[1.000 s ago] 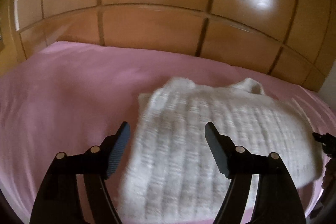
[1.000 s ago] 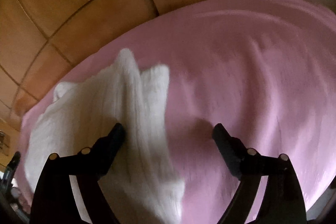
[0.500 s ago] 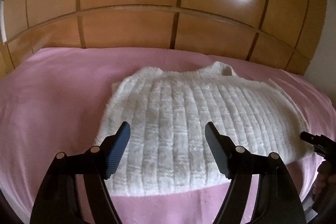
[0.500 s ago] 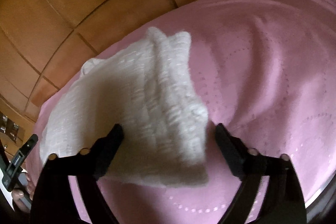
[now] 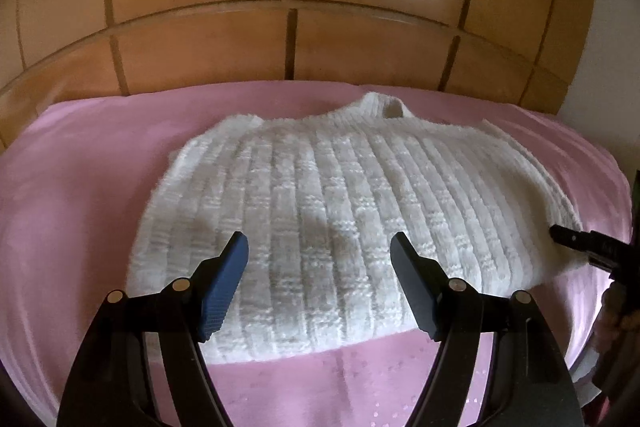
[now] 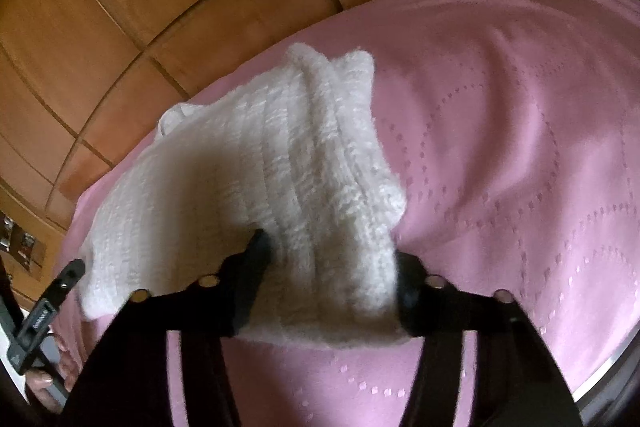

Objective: Fold small clothes

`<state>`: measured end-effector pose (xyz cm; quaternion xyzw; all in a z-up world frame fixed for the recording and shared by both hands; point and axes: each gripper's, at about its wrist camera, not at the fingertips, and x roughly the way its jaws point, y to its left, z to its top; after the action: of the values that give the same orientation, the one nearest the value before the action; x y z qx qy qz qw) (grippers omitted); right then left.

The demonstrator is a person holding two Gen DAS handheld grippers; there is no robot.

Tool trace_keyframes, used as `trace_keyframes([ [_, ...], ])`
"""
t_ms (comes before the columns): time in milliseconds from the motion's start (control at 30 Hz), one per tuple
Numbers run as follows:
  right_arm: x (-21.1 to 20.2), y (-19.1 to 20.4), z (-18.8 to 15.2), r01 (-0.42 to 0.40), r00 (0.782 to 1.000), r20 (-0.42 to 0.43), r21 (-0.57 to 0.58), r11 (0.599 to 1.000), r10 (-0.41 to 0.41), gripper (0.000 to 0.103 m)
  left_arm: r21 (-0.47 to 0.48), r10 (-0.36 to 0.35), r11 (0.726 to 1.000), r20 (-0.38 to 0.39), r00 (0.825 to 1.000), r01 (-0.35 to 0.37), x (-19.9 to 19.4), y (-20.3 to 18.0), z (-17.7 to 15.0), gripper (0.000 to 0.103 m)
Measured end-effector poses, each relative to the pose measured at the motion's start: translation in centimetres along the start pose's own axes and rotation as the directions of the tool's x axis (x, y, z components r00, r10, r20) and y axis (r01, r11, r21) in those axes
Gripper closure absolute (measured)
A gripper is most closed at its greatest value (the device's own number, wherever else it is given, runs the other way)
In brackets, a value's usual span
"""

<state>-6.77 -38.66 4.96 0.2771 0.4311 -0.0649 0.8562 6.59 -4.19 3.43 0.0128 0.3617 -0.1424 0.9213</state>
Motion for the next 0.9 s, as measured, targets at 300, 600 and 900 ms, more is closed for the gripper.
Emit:
trace_keyframes([
  [300, -2.3, 1.3, 1.4, -0.069, 0.998, -0.007, 0.027, 0.997, 0.069, 0.088, 0.013, -0.063, 0.998, -0.073, 0.995, 0.064, 2.8, -0.5, -0.4, 0.031],
  [600, -4.5, 7.7, 3.8, -0.154, 0.987, 0.033, -0.062, 0.986, 0.156, 0.091, -0.123, -0.231, 0.968, -0.095, 0.968, 0.219, 3.5, 2.2, 0.2, 0.035],
  [900, -1.1, 21.4, 2.4, -0.308, 0.951, -0.068, -0.301, 0.903, 0.302, 0.092, -0.368, -0.53, 0.779, 0.048, 0.847, 0.508, 0.4, 8.9, 1.6, 0.045],
])
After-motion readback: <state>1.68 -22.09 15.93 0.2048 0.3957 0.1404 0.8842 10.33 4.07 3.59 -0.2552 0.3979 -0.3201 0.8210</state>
